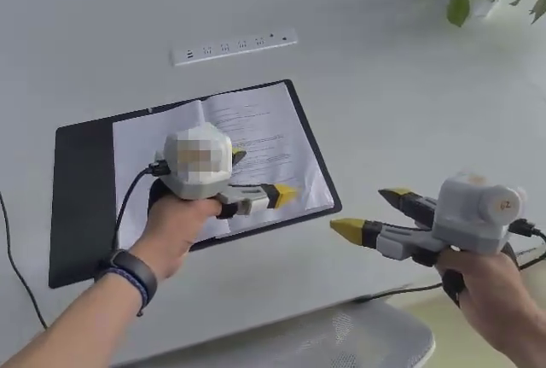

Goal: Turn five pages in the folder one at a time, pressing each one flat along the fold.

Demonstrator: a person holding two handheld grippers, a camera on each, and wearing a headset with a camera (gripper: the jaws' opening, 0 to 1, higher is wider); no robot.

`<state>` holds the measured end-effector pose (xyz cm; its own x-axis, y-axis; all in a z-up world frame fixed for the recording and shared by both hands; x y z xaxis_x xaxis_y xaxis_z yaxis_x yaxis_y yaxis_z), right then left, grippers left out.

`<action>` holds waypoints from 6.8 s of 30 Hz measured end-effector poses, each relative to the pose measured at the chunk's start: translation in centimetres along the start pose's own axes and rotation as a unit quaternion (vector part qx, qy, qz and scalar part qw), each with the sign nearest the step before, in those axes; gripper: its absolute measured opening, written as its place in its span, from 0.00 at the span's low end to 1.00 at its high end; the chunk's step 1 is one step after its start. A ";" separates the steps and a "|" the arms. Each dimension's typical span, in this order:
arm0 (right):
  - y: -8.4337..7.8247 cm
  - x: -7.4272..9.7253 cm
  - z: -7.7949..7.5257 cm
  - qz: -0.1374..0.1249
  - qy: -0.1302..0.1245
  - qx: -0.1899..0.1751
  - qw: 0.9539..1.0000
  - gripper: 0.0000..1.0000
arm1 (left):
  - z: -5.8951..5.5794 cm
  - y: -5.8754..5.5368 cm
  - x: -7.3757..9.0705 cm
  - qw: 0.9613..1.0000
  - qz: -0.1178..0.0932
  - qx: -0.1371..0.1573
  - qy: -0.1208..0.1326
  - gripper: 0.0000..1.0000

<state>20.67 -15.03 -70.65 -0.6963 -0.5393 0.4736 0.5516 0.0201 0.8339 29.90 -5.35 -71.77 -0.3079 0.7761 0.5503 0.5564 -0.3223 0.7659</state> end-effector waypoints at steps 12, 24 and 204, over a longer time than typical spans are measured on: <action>-0.5 0.3 -0.6 -0.007 0.003 -0.030 1.000 0.72 | 0.1 -1.9 -6.4 0.999 0.027 -0.015 0.018 0.62; -0.9 0.2 -1.0 -0.008 0.004 -0.041 0.999 0.71 | 0.3 -4.3 -9.3 0.990 0.068 -0.108 0.056 0.62; 4.8 -12.2 -0.9 0.001 0.098 -0.187 0.978 0.00 | 4.3 -2.9 2.8 0.994 -0.027 -0.002 0.108 0.45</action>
<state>32.28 -9.10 -72.69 -0.6140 -0.6910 0.3814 0.7074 -0.2674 0.6543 30.78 0.06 -73.90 -0.4953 0.6583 0.5669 0.5316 -0.2865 0.7971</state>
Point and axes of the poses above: the centre of the closed fingertips' face, and the gripper's own axes: x roughly backward along the fingers, z roughly to its left, y roughly out of its top, the point moved 1 cm from there along x, roughly backward along the fingers, and after that the axes turned 8 degrees about x, right-handed, at the moved point
